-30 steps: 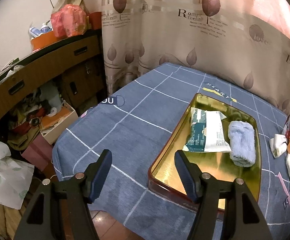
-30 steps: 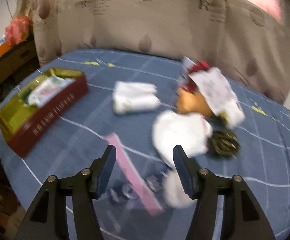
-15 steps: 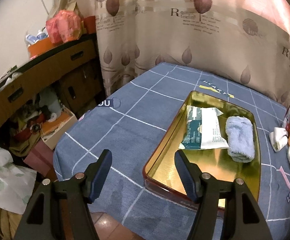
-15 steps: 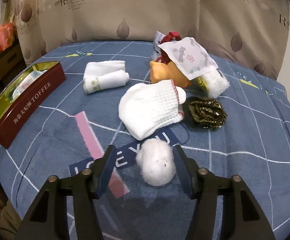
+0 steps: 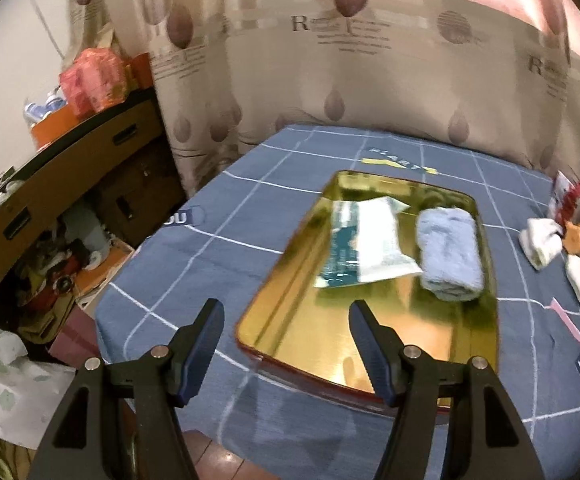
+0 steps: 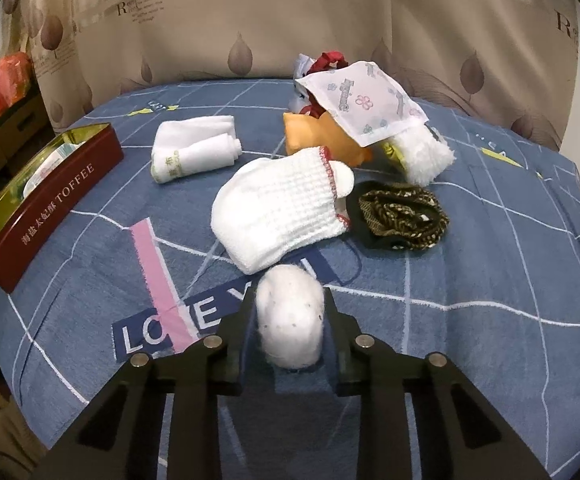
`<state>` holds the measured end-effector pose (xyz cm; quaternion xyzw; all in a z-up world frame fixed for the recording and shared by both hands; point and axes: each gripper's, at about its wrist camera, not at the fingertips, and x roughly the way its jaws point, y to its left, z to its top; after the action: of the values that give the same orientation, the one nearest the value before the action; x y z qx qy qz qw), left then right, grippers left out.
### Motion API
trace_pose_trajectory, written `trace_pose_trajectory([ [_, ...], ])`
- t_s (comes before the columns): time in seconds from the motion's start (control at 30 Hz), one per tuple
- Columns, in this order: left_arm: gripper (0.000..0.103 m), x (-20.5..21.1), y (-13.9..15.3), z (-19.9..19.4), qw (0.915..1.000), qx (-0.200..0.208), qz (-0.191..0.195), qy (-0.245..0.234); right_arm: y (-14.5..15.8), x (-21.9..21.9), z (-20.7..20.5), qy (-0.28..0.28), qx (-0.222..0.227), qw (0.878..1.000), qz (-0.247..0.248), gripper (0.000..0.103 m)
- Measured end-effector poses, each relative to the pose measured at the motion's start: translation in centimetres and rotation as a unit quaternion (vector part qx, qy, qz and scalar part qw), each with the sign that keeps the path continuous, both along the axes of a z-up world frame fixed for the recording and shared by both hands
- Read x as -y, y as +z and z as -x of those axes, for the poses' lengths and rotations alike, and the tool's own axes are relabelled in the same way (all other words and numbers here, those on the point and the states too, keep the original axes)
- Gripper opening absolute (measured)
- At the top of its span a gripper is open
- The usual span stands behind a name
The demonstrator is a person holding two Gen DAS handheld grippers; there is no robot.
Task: Organize soft objects
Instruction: 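Grasp the white pom-pom ball with the right gripper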
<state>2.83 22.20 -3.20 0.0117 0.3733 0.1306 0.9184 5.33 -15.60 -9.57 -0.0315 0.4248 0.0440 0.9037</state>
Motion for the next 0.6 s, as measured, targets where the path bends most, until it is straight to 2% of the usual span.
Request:
trace_pose_trajectory([
  [0.3, 0.066, 6.3, 1.1, -1.4, 0.9944, -0.004, -0.010, -0.105, 0.1, 3.8, -0.5, -0.053, 0.001, 0.999, 0.002, 0.024],
  [0.47, 0.067, 11.3, 1.7, -4.0, 0.9812, -0.023, 0.011, -0.192, -0.3, 4.8, -0.4, -0.063, 0.010, 0.998, -0.003, 0.024],
  [0.6, 0.067, 15.5, 1.4, -6.2, 0.9684, -0.039, 0.006, -0.246, -0.5, 4.5, -0.5, -0.061, 0.015, 0.998, 0.002, 0.024],
])
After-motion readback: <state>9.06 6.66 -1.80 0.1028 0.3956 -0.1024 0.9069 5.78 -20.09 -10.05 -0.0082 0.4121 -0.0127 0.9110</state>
